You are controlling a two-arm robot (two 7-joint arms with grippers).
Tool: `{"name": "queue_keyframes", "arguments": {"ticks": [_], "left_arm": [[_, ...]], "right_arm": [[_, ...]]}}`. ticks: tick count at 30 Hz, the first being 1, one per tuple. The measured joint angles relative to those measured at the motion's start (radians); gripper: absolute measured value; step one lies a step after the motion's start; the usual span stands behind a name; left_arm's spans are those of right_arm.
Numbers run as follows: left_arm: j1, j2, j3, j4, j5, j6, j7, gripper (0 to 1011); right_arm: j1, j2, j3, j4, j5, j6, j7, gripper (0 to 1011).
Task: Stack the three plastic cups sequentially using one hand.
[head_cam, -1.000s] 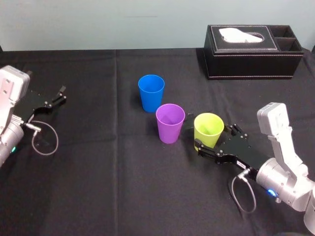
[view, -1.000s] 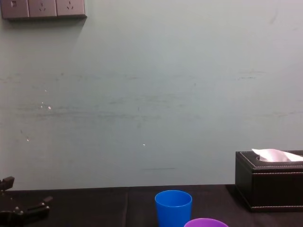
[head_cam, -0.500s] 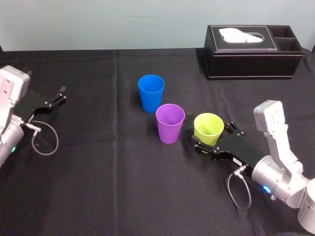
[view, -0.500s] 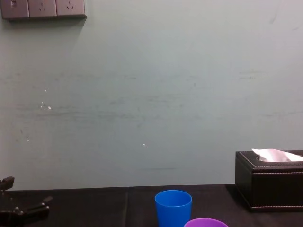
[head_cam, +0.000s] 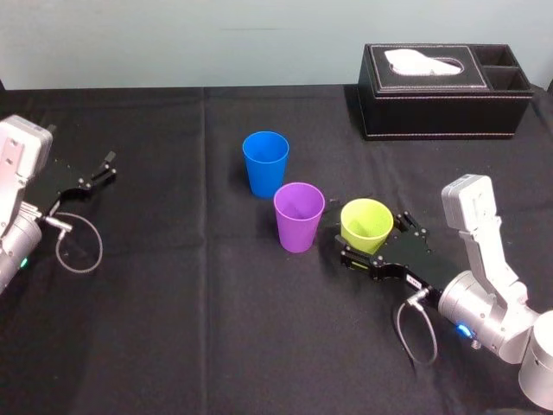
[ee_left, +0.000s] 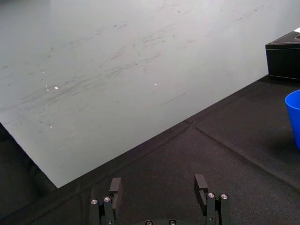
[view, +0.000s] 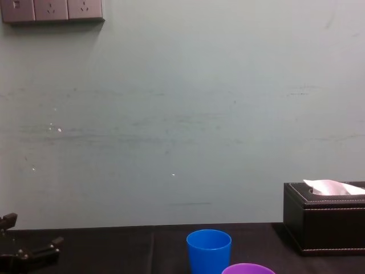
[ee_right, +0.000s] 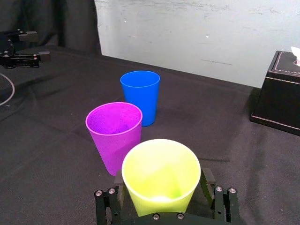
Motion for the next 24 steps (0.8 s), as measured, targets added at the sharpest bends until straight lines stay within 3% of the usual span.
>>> {"name": "queue_keyframes", "arguments": {"ticks": [6,15,24], "left_arm": [[0.000,0.000,0.000,0.000,0.000,0.000,0.000,1010],[0.000,0.000,0.000,0.000,0.000,0.000,0.000,1010],[0.000,0.000,0.000,0.000,0.000,0.000,0.000,1010]], "right_arm": [[0.000,0.001,0.000,-0.001,0.002,0.000,0.000,982],[-0.001,0.003,-0.001,-0.002,0.004,0.000,0.000,763],[0.002,0.007,0.003,-0.010,0.001,-0.002,0.002,732]]}}
